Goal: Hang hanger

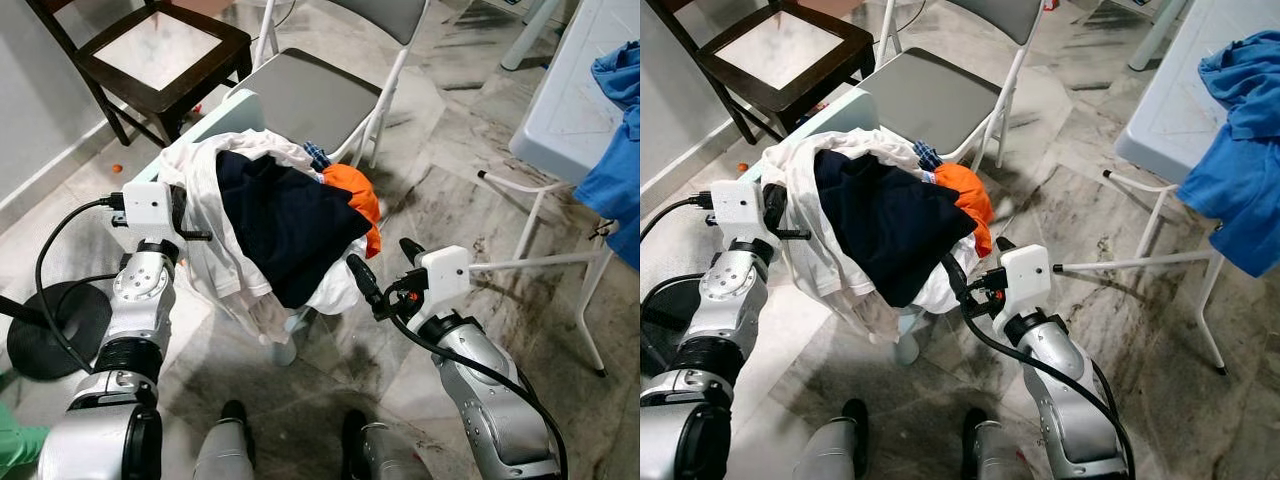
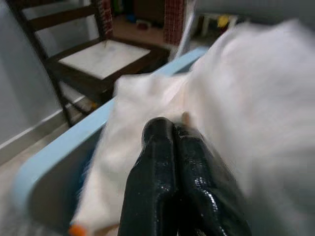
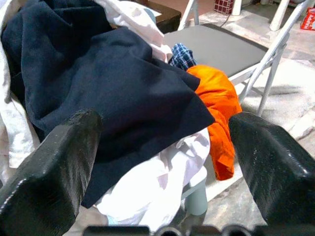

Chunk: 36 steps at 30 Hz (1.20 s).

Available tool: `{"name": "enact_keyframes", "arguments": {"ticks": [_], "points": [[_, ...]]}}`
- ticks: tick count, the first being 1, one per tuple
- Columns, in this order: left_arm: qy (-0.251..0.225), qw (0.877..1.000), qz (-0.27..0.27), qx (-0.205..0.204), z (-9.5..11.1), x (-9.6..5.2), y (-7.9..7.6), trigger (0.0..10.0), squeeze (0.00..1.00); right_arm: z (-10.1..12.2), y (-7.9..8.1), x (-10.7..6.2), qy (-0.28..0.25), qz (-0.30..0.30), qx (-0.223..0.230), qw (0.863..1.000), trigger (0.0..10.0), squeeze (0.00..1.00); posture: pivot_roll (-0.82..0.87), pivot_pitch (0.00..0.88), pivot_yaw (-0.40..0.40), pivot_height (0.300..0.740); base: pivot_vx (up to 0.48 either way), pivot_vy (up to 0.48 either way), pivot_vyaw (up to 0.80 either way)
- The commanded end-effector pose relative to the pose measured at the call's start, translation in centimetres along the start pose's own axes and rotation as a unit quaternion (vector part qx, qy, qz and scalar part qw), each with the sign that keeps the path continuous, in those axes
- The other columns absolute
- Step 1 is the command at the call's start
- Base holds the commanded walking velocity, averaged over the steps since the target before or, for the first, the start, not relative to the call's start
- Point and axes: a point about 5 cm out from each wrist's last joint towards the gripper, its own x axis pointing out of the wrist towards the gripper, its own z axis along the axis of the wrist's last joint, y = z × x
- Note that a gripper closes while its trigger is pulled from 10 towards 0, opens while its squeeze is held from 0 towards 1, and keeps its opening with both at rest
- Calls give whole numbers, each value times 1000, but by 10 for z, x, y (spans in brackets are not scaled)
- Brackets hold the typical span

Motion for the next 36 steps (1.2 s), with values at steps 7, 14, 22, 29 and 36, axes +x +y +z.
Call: {"name": "enact_keyframes", "arguments": {"ticks": [7, 14, 22, 29, 36], "points": [[-166, 975, -135, -59, 84, 17, -86, 0, 0, -1, -5, 1, -4, -17, -4, 1000, 10000, 0, 52, 316, -56, 740, 0, 0, 0], [-205, 948, -236, -58, 105, 6, -140, 0, 0, -1, -5, 4, -6, -22, -5, 1000, 10000, 0, 51, 307, -49, 740, 0, 0, 0], [-160, 980, -115, -24, 75, -3, -98, 10000, 1000, -5, -7, 0, -1, -30, -6, 1000, 10000, 0, 48, 307, -42, 740, 0, 0, 0], [-93, 995, -26, 36, 38, -17, -45, 10000, 1000, -6, -6, 1, 3, -24, -5, 1000, 10000, 0, 68, 317, -56, 740, 0, 0, 0], [-55, 997, 11, 48, 27, -14, -24, 10000, 1000, -6, -4, 4, 4, -15, -7, 1000, 10000, 0, 73, 320, -63, 740, 0, 0, 0]]}}
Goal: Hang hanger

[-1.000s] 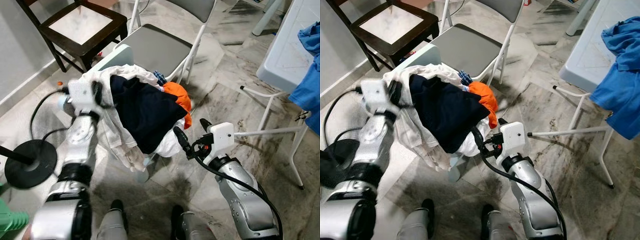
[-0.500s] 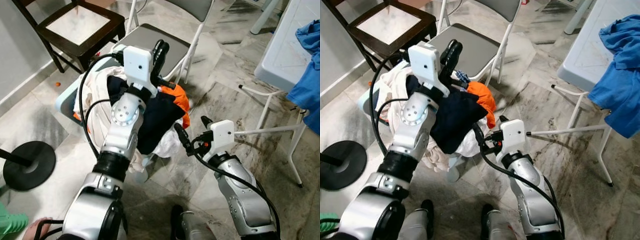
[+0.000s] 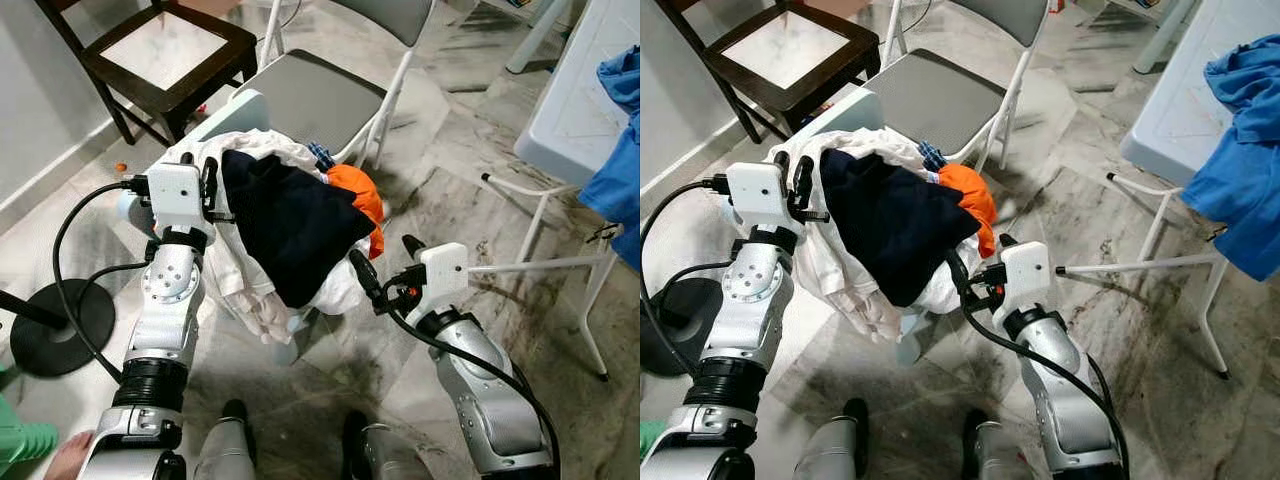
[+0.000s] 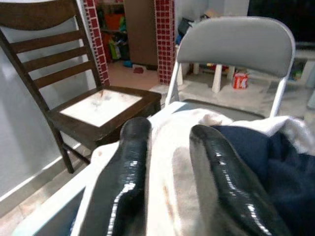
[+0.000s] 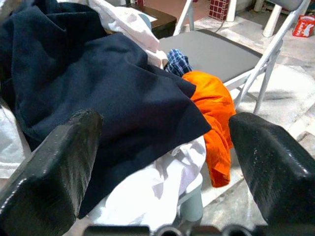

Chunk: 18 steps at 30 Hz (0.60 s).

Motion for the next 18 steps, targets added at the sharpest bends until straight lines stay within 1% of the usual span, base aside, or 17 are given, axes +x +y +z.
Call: {"name": "enact_keyframes", "arguments": {"ticks": [1, 2, 4, 7, 8, 10, 13, 14, 15, 18], "points": [[18, 1000, 13, 7, -6, -1, 5, 10000, 1000, -6, -2, -3, 14, -2, 1, 1000, 10000, 0, 73, 320, -63, 740, 0, 0, 0], [33, 999, 26, 1, -9, 1, 11, 10000, 1000, -7, -2, -4, 15, -2, 0, 1000, 10000, 0, 68, 318, -61, 740, 0, 0, 0], [36, 999, 28, 2, -10, 2, 12, 10000, 1000, -7, -2, -4, 15, -3, 0, 1000, 10000, 0, 68, 318, -61, 740, 0, 0, 0], [74, 997, 31, -5, -20, 2, 15, 10000, 1000, -8, -3, -6, 17, -4, 0, 1000, 10000, 0, 61, 318, -57, 740, 0, 0, 0], [88, 995, 29, -26, -24, 2, 15, 10000, 1000, -8, -2, -6, 17, -5, 0, 1000, 10000, 0, 57, 318, -55, 740, 0, 0, 0], [92, 995, 26, -29, -25, 3, 14, 10000, 1000, -8, -2, -7, 17, -5, 0, 1000, 10000, 0, 52, 318, -51, 740, 0, 0, 0], [110, 993, 0, -41, -30, 5, 7, 10000, 1000, -9, -2, -8, 19, -6, 2, 1000, 10000, 0, 50, 319, -47, 740, 0, 0, 0], [119, 992, -11, -46, -32, 5, 4, 10000, 961, -9, -2, -8, 19, -7, 2, 1000, 10000, 0, 50, 319, -47, 740, 0, 0, 0], [128, 990, -22, -54, -34, 5, 1, 10000, 0, -9, -2, -8, 20, -7, 3, 1000, 10000, 0, 50, 319, -47, 740, 0, 0, 0], [144, 986, -61, -63, -38, 7, -10, 10000, 0, -9, -1, -8, 21, -7, 3, 1000, 10000, 0, 47, 319, -42, 740, 0, 0, 0]]}}
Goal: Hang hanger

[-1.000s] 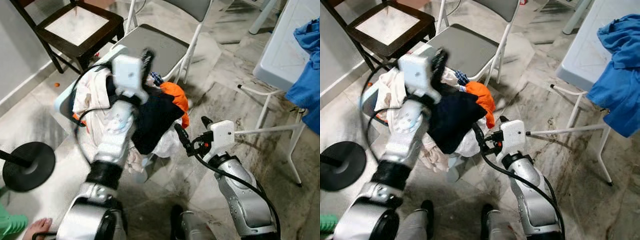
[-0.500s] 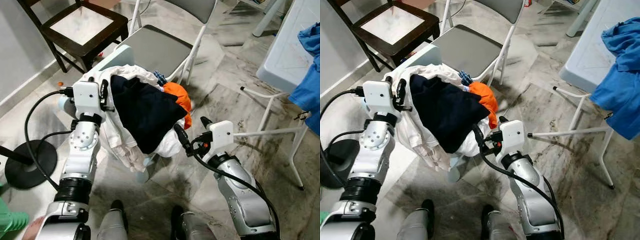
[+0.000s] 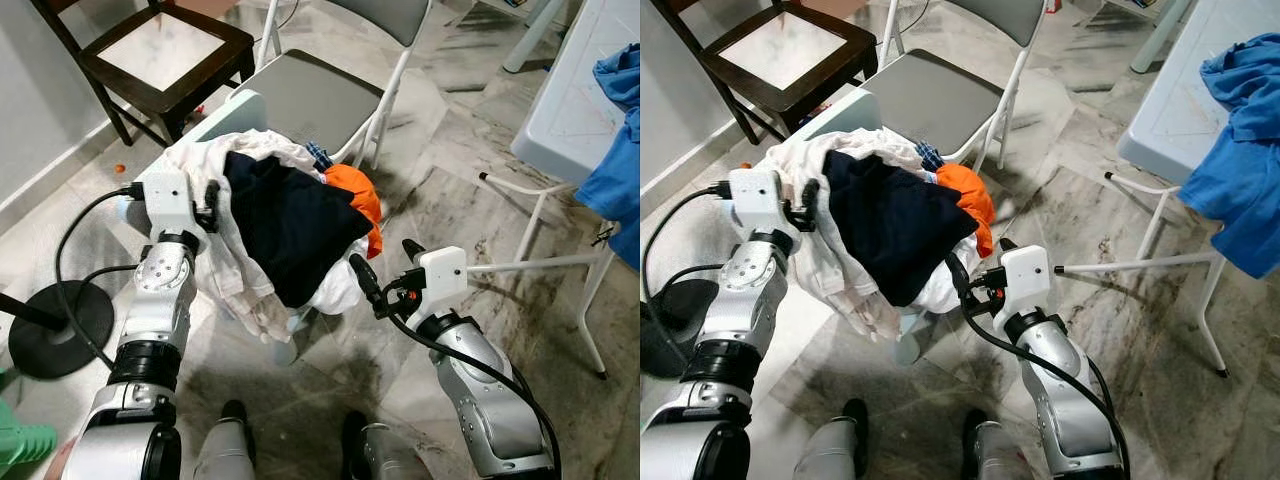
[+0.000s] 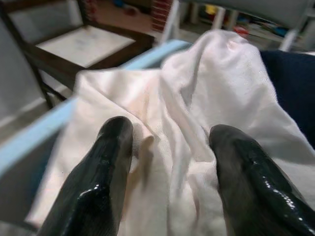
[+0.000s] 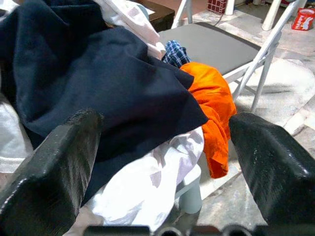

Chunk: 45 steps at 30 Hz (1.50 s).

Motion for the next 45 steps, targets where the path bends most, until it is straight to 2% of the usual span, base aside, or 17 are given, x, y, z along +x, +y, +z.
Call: {"name": "enact_keyframes", "arguments": {"ticks": [1, 2, 3, 5, 8, 17, 22, 23, 25, 30, 38, 40, 43, 44, 45], "points": [[27, 999, -28, -5, -11, -1, -9, 10000, 0, -3, -1, -4, 8, -3, 0, 1000, 10000, 0, 47, 319, -42, 740, 0, 0, 0], [30, 999, -38, -13, -12, -1, -12, 706, 0, -4, -1, -5, 9, -3, 0, 1000, 10000, 0, 47, 319, -42, 740, 0, 0, 0], [31, 998, -48, -21, -13, -1, -15, 0, 0, -4, -1, -5, 10, -3, -1, 1000, 10000, 0, 47, 319, -42, 740, 0, 0, 0], [33, 997, -59, -28, -13, -1, -18, 0, 0, -4, 0, -5, 11, -3, -1, 1000, 10000, 0, 47, 319, -42, 740, 0, 0, 0], [32, 995, -89, -37, -16, -4, -33, 0, 0, -4, -1, -4, 12, -3, -3, 1000, 10000, 0, 51, 316, -44, 740, 0, 0, 0], [8, 991, -120, -53, -12, -8, -52, 0, 0, -4, -1, -1, 12, -1, -5, 1000, 10000, 0, 58, 311, -50, 740, 0, 0, 0], [-19, 978, -199, -59, -8, -19, -85, 0, 0, -4, 0, 1, 12, 2, -7, 1000, 10000, 0, 61, 310, -55, 740, 0, 0, 0], [-19, 978, -199, -59, -8, -19, -85, 0, 0, -4, 0, 1, 12, 2, -7, 1000, 10000, 0, 61, 310, -55, 740, 0, 0, 0], [-21, 968, -238, -73, -8, -27, -101, 0, 0, -4, -1, 1, 12, 3, -8, 1000, 10000, 0, 61, 310, -60, 740, 0, 0, 0], [-21, 949, -303, -87, -9, -42, -123, 0, 0, -4, -1, 1, 14, 3, -8, 1000, 10000, 0, 60, 312, -61, 740, 0, 0, 0], [-11, 932, -348, -99, -12, -54, -138, 0, 0, -4, -1, 3, 14, 2, -8, 1000, 10000, 0, 61, 309, -60, 740, 0, 0, 0], [-7, 913, -390, -119, -11, -66, -149, 0, 0, -4, 0, 3, 14, 2, -8, 1000, 10000, 0, 60, 308, -60, 740, 0, 0, 0], [-5, 896, -424, -130, -9, -74, -159, 0, 0, -5, 0, 3, 14, 3, -8, 1000, 10000, 0, 62, 305, -62, 740, 0, 0, 0], [-5, 896, -424, -130, -9, -74, -159, 0, 0, -5, 0, 3, 14, 3, -8, 1000, 10000, 0, 62, 305, -62, 740, 0, 0, 0], [8, 884, -449, -131, -11, -80, -165, 0, 0, -5, 0, 4, 14, 3, -9, 1000, 10000, 0, 62, 304, -64, 740, 0, 0, 0]]}}
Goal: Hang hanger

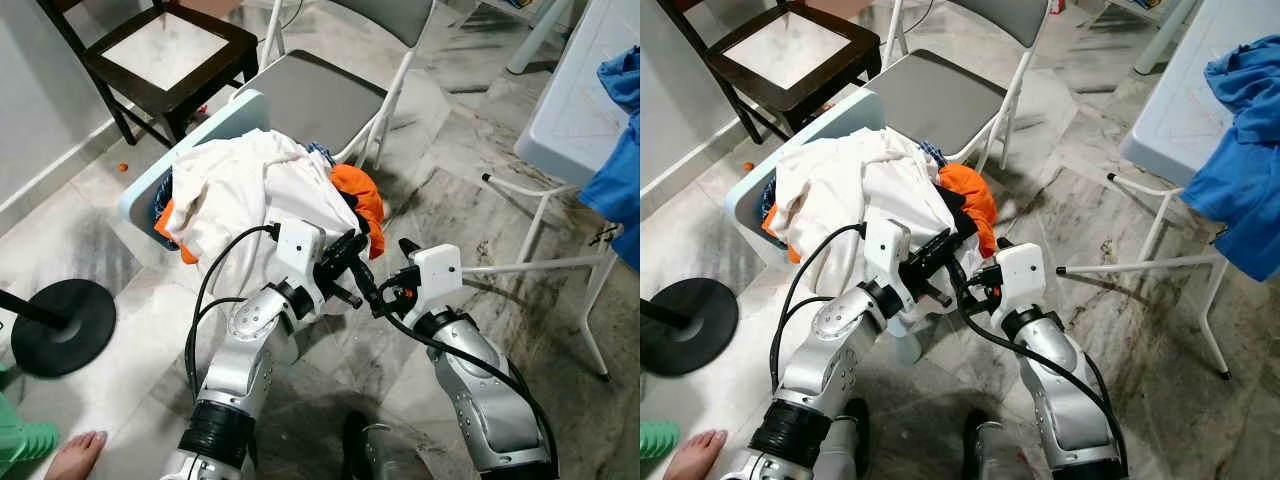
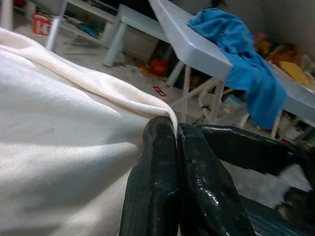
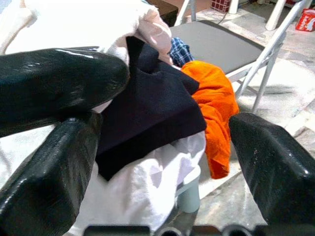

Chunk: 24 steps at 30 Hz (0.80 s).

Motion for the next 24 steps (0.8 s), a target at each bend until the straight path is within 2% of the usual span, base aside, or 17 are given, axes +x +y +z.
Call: {"name": "enact_keyframes", "arguments": {"ticks": [1, 6, 9, 11, 12, 16, 17, 18, 19, 20, 21, 24], "points": [[26, 996, -83, -16, -10, 5, -29, 0, 0, -4, 1, -1, 8, 0, 1, 1000, 10000, 0, 62, 304, -64, 740, 0, 0, 0], [53, 993, -103, -7, -17, -3, -33, 0, 0, -4, 1, -1, 8, 2, 1, 1000, 10000, 0, 60, 304, -64, 740, 0, 0, 0], [51, 997, -63, -10, -13, -21, -21, 0, 0, -5, 0, -2, 10, 1, 0, 1000, 10000, 0, 60, 306, -63, 740, 0, 0, 0], [50, 997, -55, -12, -12, -25, -18, 0, 0, -5, 0, -2, 10, 1, 0, 1000, 10000, 0, 60, 306, -63, 740, 0, 0, 0], [52, 998, -33, -16, -9, -41, -11, 0, 0, -6, 0, -3, 11, 0, 0, 1000, 10000, 0, 66, 307, -65, 740, 0, 0, 0], [67, 997, -10, -22, -9, -63, 0, 0, 0, -6, 0, -3, 12, 2, 0, 1000, 10000, 0, 72, 308, -67, 740, 0, 0, 0], [67, 997, -10, -22, -9, -63, 0, 0, 0, -6, 0, -3, 12, 2, 0, 1000, 10000, 0, 72, 308, -67, 740, 0, 0, 0], [72, 997, 5, -27, -11, -73, 5, 0, 0, -7, 1, -2, 13, 3, 0, 1000, 10000, 0, 81, 309, -71, 740, 0, 0, 0], [87, 995, 30, -33, -14, -93, 15, 0, 0, -7, 2, -1, 14, 8, 0, 1000, 10000, 0, 90, 310, -74, 740, 0, 0, 0], [91, 994, 50, -25, -14, -102, 21, 0, 0, -7, 2, 0, 14, 9, 0, 1000, 10000, 0, 96, 311, -77, 740, 0, 0, 0], [91, 994, 50, -25, -14, -102, 21, 0, 0, -7, 2, 0, 14, 9, 0, 1000, 10000, 0, 96, 311, -77, 740, 0, 0, 0], [92, 988, 121, 12, -12, -124, 36, 0, 0, -7, 0, 2, 15, 12, -2, 1000, 10000, 0, 102, 312, -78, 740, 0, 0, 0]]}}
